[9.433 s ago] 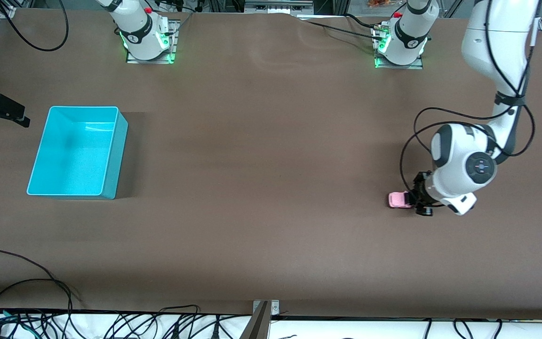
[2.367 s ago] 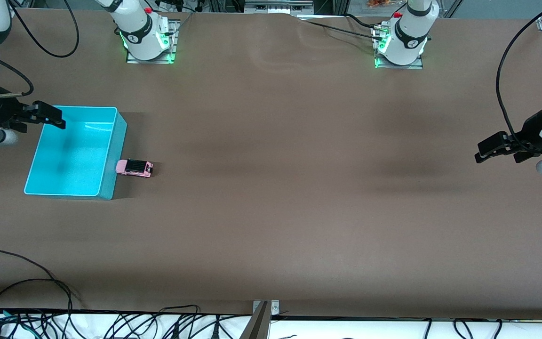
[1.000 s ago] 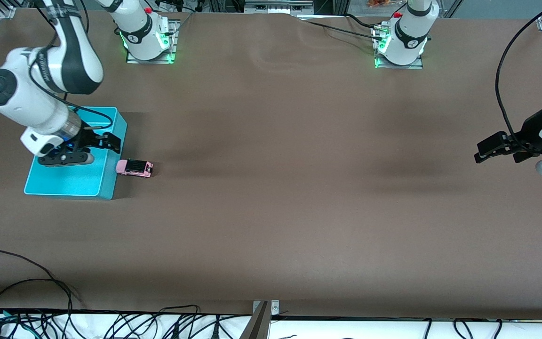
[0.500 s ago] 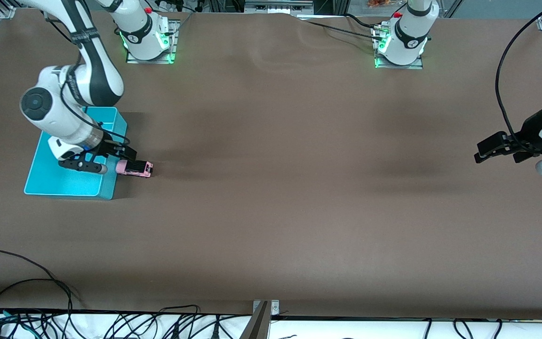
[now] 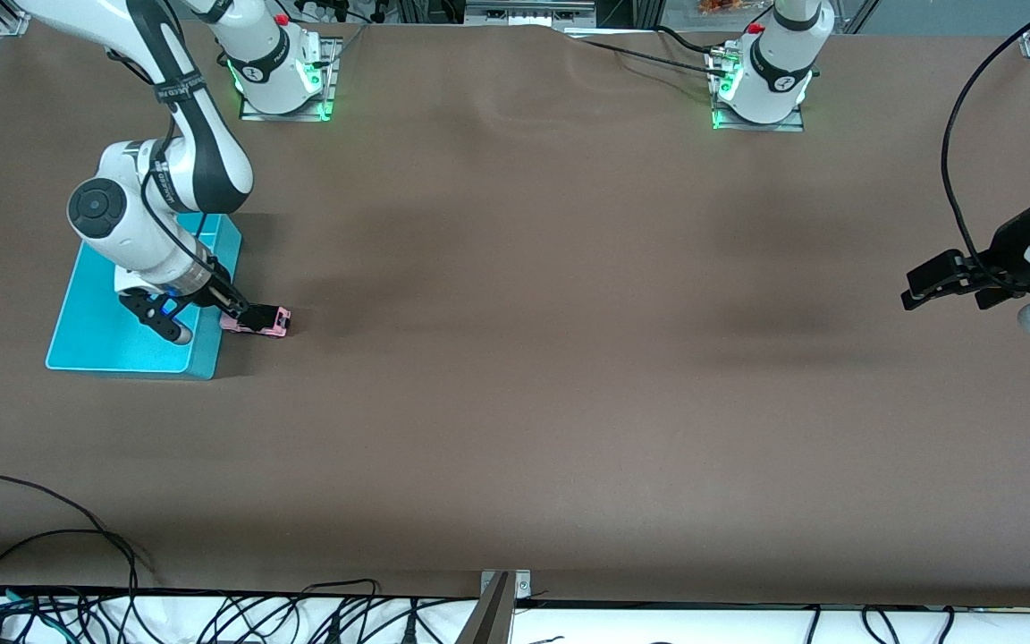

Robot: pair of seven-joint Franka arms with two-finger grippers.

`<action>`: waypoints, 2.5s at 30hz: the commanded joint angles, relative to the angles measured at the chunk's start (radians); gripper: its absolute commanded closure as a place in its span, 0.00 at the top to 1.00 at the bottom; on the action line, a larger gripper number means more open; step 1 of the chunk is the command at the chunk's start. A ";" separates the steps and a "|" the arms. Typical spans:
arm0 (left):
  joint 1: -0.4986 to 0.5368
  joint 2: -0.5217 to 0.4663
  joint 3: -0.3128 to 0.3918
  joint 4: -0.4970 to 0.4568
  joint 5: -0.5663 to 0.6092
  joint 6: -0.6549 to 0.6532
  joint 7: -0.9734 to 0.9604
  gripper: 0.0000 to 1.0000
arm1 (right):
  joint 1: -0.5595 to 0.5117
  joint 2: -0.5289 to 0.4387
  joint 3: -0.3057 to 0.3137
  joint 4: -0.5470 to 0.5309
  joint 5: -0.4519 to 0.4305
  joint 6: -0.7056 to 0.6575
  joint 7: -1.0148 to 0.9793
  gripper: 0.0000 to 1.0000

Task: Wind and store pink jeep toy

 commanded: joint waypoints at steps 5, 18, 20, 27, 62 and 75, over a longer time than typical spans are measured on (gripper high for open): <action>0.003 -0.016 0.000 -0.010 -0.009 -0.010 -0.004 1.00 | -0.021 0.042 0.034 -0.019 0.003 0.024 0.271 1.00; 0.003 -0.016 0.000 -0.010 -0.009 -0.010 -0.004 1.00 | -0.055 0.074 0.034 -0.028 0.001 0.109 0.548 1.00; 0.003 -0.016 0.000 -0.010 -0.009 -0.010 -0.004 1.00 | -0.054 0.086 0.034 -0.028 0.001 0.118 0.555 1.00; 0.003 -0.016 0.000 -0.010 -0.009 -0.010 -0.004 1.00 | -0.055 0.114 0.034 -0.025 0.000 0.123 0.555 1.00; 0.003 -0.015 0.000 -0.001 -0.007 -0.008 -0.004 1.00 | -0.054 0.011 0.127 0.007 0.000 0.169 0.526 0.00; 0.000 -0.013 0.000 -0.003 -0.006 -0.008 -0.004 1.00 | -0.087 -0.062 0.135 0.141 0.001 -0.146 0.042 0.00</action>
